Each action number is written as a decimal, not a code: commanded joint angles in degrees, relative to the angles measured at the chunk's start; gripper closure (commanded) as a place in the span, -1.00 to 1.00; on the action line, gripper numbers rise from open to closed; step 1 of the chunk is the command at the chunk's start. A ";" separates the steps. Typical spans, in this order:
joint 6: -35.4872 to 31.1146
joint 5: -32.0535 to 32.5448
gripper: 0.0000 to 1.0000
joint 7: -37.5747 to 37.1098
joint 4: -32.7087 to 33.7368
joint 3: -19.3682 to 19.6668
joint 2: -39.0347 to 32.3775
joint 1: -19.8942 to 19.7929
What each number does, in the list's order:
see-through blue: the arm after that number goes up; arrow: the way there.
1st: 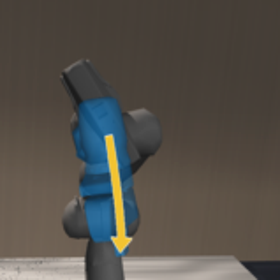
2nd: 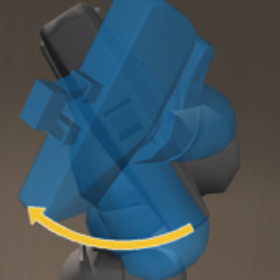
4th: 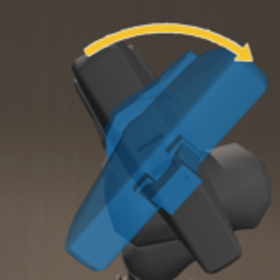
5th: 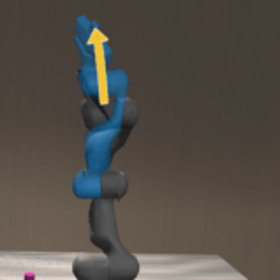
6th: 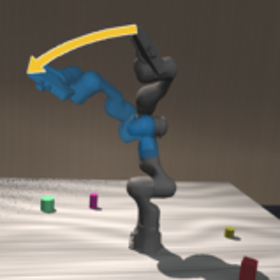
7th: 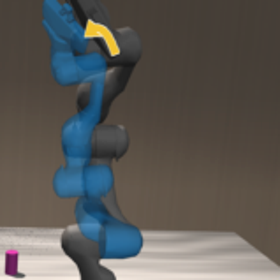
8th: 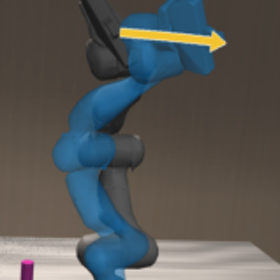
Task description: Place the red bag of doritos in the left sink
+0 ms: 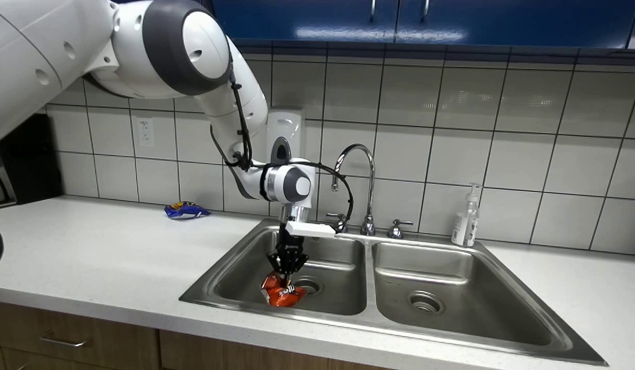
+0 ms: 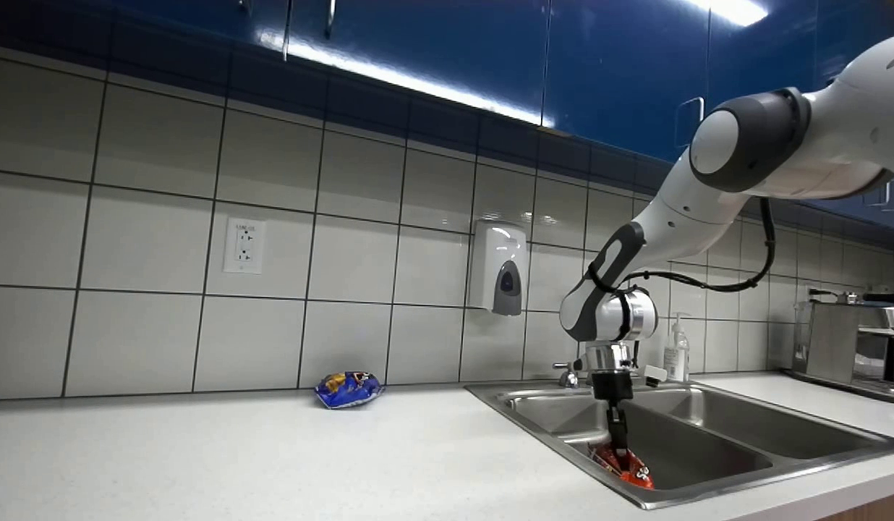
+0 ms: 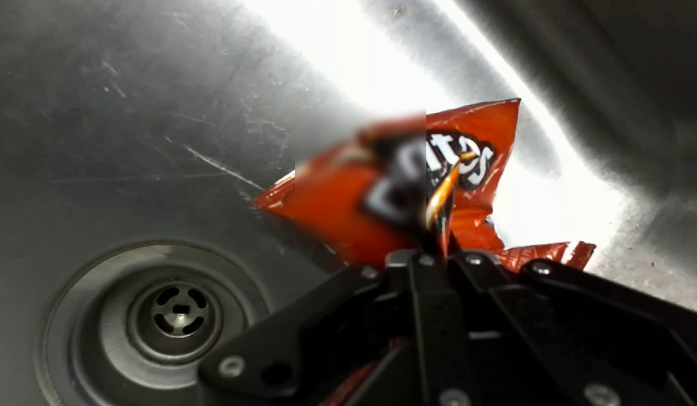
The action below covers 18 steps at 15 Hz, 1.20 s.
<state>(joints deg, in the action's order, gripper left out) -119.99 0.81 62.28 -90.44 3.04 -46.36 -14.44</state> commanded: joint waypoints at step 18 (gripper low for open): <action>5.76 0.09 -1.00 0.99 3.37 -1.14 2.66 -2.40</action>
<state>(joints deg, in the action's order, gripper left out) -116.29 0.81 62.28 -87.03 3.00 -46.21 -15.52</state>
